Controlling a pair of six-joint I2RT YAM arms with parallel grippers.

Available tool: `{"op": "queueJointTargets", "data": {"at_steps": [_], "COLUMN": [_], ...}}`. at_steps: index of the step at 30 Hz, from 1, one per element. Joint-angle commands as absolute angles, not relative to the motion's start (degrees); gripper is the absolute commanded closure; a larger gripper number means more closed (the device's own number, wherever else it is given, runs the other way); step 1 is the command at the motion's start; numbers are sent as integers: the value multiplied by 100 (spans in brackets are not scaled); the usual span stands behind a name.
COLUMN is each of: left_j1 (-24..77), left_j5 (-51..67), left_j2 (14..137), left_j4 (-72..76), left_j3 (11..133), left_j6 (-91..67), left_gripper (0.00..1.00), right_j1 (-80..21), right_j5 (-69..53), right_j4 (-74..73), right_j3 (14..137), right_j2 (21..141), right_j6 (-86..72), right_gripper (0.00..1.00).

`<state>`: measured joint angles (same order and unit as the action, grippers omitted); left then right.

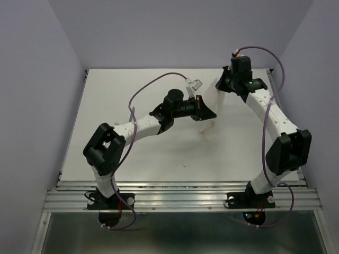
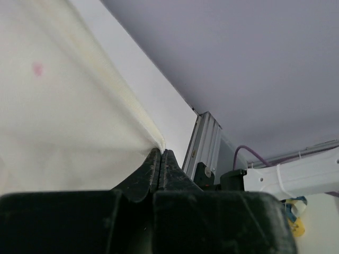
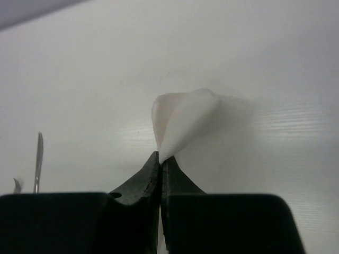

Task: Fold the napkin into a case and place the utensils inside
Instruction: Turn over the upper triangle folded napkin at the center of the board.

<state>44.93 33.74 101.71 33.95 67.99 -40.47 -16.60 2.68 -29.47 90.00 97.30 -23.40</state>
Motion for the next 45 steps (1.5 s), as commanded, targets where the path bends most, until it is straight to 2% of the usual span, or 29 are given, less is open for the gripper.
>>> {"op": "queueJointTargets", "data": {"at_steps": [1,6,13,19,26,30,32,34,38,40,41,42,45], "left_j1": [4790,5053,5291,5703,6161,6372,6434,6434,6407,6390,6372,6355,6241], "left_j5": [3613,3428,3401,3690,4201,4517,4763,4974,4975,4983,5001,4975,4904], "left_j2": [10107,10590,10994,11977,13102,13438,13377,13062,12500,12358,12244,12174,12076], "left_j4": [2085,1285,1046,923,791,887,1360,2545,3593,4286,4646,5737,7115], "left_j3": [7994,8894,9456,10772,12644,13183,13018,12168,10631,10110,9472,9100,7921], "left_j6": [-3473,-3235,-3217,-3436,-3831,-4104,-4305,-4902,-5282,-5597,-5807,-6088,-7047], "left_gripper": [100,100,100,100,100,100,100,100,100,100,100,100,100], "right_j1": [-1091,-730,-168,569,940,993,993,993,993,854,766,660,125], "right_j5": [624,615,659,695,1379,1678,1661,1539,758,555,562,562,563], "right_j4": [-1943,-1635,-1608,-1643,-2144,-2390,-2531,-2785,-3225,-3243,-3226,-3191,-2981], "right_j3": [8869,8272,7805,7322,7444,7602,7760,8032,8498,8464,8394,8341,8008], "right_j2": [9045,8535,8157,7542,7058,6952,6996,7110,7584,7743,7804,7926,8085], "right_j6": [-2654,-2970,-3120,-2971,-2506,-2303,-2189,-1934,-1582,-1521,-1512,-1512,-1573], "right_gripper": [99,99,99,99,99,99,99,99,99,99,99,99,99]}}
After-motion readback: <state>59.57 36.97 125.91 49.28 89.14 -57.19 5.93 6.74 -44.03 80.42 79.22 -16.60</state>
